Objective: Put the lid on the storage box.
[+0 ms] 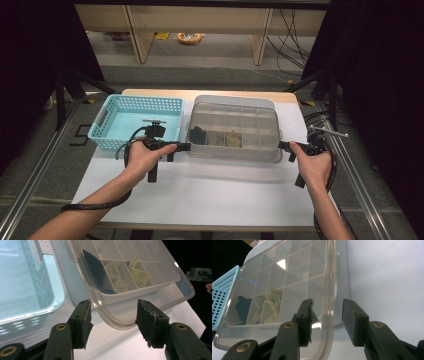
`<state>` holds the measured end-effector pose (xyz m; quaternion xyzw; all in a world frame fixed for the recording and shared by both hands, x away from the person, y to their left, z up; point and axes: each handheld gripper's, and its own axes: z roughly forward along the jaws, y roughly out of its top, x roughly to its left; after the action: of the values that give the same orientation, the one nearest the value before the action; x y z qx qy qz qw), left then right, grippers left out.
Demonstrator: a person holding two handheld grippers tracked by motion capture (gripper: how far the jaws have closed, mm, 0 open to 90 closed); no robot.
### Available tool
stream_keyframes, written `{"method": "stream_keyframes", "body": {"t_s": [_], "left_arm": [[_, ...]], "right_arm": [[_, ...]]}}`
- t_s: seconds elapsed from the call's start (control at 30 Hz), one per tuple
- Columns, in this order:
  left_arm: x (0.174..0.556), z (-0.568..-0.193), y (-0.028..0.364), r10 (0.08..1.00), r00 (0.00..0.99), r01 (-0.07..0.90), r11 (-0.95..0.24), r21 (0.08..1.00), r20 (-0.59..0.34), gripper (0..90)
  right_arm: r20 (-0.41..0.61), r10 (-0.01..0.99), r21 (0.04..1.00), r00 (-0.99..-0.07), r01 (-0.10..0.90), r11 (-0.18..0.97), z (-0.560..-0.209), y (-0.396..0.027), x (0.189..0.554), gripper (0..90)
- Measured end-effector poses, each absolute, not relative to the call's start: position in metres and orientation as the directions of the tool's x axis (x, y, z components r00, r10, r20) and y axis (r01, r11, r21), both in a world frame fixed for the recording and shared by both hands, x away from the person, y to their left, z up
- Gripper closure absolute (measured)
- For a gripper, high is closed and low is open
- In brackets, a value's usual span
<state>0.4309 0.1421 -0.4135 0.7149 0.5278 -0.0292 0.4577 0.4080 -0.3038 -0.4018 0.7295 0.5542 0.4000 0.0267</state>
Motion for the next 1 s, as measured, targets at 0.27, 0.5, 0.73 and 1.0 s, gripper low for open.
{"method": "stream_keyframes", "body": {"t_s": [0.27,0.5,0.73,1.0], "left_arm": [[0.435,-0.418,0.144,0.731,0.418,0.788,0.005,0.616,-0.540,47.3],[0.440,-0.418,0.143,0.720,0.400,0.801,0.026,0.598,-0.567,47.3],[0.446,-0.423,0.144,0.716,0.373,0.823,0.039,0.567,-0.590,48.2],[0.450,-0.425,0.140,0.708,0.365,0.838,0.033,0.544,-0.605,52.8]], "right_arm": [[0.567,0.821,0.466,0.070,0.795,-0.390,-0.404,-0.304,0.406,60.8],[0.577,0.814,0.457,0.069,0.798,-0.392,-0.405,-0.305,0.404,63.5],[0.578,0.811,0.413,0.089,0.826,-0.385,-0.403,-0.305,0.404,64.6],[0.575,0.814,0.397,0.085,0.841,-0.368,-0.406,-0.305,0.404,68.9]]}}
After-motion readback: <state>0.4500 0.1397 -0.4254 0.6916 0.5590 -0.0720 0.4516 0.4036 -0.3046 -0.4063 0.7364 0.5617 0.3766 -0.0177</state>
